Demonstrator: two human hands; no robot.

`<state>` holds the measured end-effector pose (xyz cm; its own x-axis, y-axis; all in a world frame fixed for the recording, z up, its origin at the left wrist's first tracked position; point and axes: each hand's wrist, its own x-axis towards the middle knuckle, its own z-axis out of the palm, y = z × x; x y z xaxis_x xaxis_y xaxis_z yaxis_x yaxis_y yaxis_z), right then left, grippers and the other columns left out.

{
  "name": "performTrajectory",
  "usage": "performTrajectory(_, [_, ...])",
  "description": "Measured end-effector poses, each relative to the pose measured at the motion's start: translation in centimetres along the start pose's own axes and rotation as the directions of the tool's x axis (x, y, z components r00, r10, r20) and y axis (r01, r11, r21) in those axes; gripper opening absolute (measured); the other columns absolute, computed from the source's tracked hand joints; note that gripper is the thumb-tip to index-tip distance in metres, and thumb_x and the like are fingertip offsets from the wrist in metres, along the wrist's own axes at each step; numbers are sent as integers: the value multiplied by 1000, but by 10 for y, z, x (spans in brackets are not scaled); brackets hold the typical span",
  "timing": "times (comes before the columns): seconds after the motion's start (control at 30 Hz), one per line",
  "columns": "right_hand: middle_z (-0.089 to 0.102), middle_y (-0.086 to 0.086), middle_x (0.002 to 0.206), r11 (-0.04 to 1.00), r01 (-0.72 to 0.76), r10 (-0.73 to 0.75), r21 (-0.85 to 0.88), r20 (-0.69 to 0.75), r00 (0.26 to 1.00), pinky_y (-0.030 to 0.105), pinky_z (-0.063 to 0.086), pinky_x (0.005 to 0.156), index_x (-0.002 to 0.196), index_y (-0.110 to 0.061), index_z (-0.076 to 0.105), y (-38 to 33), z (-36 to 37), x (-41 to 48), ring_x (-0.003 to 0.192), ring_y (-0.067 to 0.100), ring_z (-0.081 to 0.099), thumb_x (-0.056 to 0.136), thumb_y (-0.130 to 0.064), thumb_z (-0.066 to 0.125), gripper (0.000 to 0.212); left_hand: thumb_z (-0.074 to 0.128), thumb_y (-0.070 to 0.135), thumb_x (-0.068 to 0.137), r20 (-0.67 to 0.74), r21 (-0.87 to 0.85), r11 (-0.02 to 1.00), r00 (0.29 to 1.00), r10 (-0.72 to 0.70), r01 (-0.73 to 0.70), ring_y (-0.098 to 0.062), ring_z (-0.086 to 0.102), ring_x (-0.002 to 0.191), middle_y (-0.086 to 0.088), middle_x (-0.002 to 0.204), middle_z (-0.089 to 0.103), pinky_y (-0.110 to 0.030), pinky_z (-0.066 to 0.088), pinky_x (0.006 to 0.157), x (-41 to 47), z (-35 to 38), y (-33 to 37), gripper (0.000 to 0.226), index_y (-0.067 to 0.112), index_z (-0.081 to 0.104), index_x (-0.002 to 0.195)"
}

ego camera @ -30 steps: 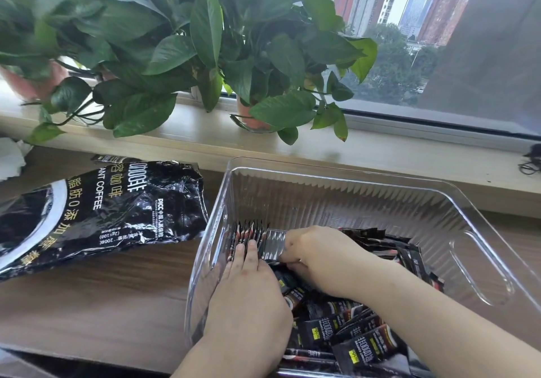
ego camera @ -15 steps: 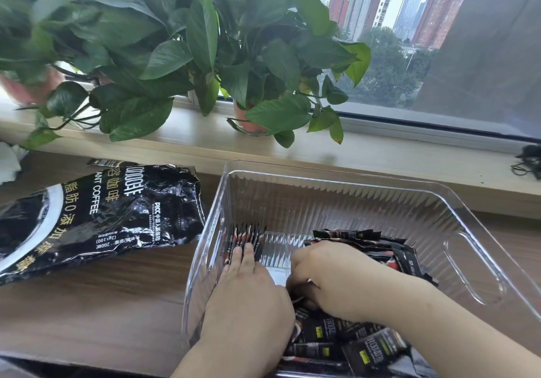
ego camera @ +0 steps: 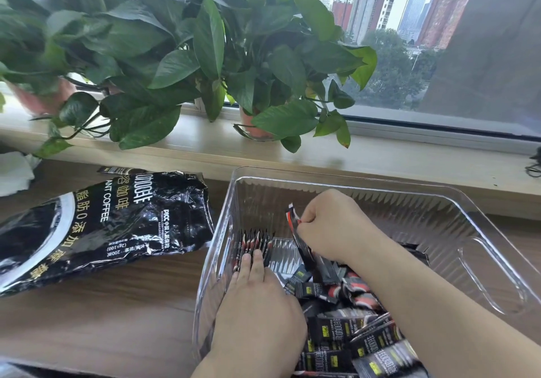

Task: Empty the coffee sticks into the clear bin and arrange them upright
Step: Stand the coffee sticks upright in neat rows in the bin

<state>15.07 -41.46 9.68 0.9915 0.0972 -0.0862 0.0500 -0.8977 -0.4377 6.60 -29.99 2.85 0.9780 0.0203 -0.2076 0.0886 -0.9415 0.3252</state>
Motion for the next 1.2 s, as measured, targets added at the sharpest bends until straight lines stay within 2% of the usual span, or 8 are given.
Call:
performTrajectory(0.13, [72, 9, 68, 956, -258, 211, 137, 286, 935, 37, 64, 76, 86, 1, 71, -5, 20, 13, 72, 26, 76, 93, -16, 61, 21, 30, 33, 102, 2, 29, 1000, 1000, 3, -4, -20, -10, 152, -5, 166, -11, -33, -2, 122, 1, 1, 1, 59, 9, 21, 155])
performTrajectory(0.3, [68, 23, 79, 765, -406, 267, 499, 328, 906, 38, 63, 55, 87, 7, 61, -2, 42, 10, 61, 25, 71, 87, 6, 64, 3, 20, 36, 89, 18, 59, 998, 1000, 14, -15, -20, -9, 152, -7, 166, -9, -34, -1, 122, 2, 0, 1, 70, 10, 21, 154])
performTrajectory(0.47, [69, 17, 63, 767, -313, 212, 560, 238, 948, 37, 64, 62, 85, 7, 71, -1, 53, 11, 57, 23, 73, 89, 4, 64, 9, 11, 36, 70, 51, 73, 997, 999, 1, -4, -22, -9, 152, -8, 166, -10, -34, -3, 121, 2, -1, 2, 88, 11, 17, 155])
performTrajectory(0.6, [76, 12, 75, 901, -142, 115, 410, 90, 989, 22, 57, 63, 78, -4, 78, 3, 59, 9, 63, 14, 69, 87, -20, 75, 19, 10, 35, 70, 58, 75, 997, 998, 8, -13, -22, -11, 152, -5, 165, -15, -32, -3, 121, 2, -1, 2, 91, 12, -1, 158])
performTrajectory(0.7, [77, 11, 75, 852, -163, 91, 497, 166, 982, 32, 63, 73, 80, -8, 78, 6, 57, 8, 70, 20, 76, 88, -19, 76, 14, 11, 40, 84, 69, 139, 990, 997, 26, -36, -22, -9, 153, -1, 165, -14, -35, -1, 122, 1, -1, 1, 78, 14, 8, 158])
performTrajectory(0.8, [77, 12, 78, 863, -163, 67, 479, 212, 975, 23, 60, 65, 86, -11, 79, 9, 52, 7, 63, 16, 74, 89, -24, 77, 13, 30, 33, 101, 83, 153, 987, 996, 38, -51, -22, -9, 153, -2, 166, -11, -37, 0, 122, 2, -1, 1, 62, 12, 14, 157])
performTrajectory(1.0, [76, 10, 71, 923, -79, 16, 377, 168, 986, 33, 60, 72, 77, -17, 78, 9, 58, 11, 56, 15, 67, 86, -31, 79, 17, 10, 37, 73, 56, 149, 988, 998, 37, -45, -21, -7, 153, -5, 166, -8, -34, 1, 122, 1, 3, 2, 89, 11, 3, 158])
performTrajectory(1.2, [73, 8, 67, 956, -34, 5, 291, 101, 995, 28, 57, 64, 75, -13, 77, 12, 59, 12, 52, 12, 61, 86, -37, 75, 27, 12, 36, 72, -29, 107, 993, 998, 52, -48, -22, -4, 153, -7, 166, -6, -35, 2, 122, 0, 3, 4, 90, 10, 9, 158])
